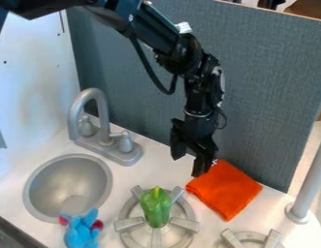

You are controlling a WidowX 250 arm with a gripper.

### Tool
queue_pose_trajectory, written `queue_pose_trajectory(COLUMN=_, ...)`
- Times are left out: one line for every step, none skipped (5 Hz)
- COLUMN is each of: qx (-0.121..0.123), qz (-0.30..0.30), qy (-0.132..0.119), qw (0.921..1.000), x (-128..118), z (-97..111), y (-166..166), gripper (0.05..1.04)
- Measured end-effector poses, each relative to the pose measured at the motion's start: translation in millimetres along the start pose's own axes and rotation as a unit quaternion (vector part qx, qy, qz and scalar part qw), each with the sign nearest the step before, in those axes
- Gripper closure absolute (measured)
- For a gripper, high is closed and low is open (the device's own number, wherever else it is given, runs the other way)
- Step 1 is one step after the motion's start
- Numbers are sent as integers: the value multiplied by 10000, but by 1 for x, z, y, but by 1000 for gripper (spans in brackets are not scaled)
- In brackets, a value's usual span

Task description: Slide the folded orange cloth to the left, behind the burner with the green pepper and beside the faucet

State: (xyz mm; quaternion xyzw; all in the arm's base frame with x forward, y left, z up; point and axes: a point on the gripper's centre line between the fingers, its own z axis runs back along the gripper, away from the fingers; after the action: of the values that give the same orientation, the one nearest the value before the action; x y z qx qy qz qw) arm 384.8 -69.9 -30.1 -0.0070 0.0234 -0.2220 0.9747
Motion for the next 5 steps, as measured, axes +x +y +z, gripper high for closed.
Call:
queue_pose_trajectory(qx=-60, qz=7, qy=190, qw=9998, x=-6, z=-15, y=-2, gripper=78)
queue_pose_trajectory(qx=-52, qz=-25, qy=-119, qw=9999, x=4, z=-19, y=-4, gripper=78)
queue_pose_trajectory(qx=123, qz=-44, qy=-330, qw=9994, x=16, z=-19, y=-18, gripper=78)
queue_pose_trajectory(qx=68, qz=87, qy=-567, qw=9983, x=25, z=-20, y=-29, gripper=78)
queue_pose_trajectory(qx=-76, qz=319, qy=-617, qw=9976, x=32, z=-31, y=-32, gripper=78)
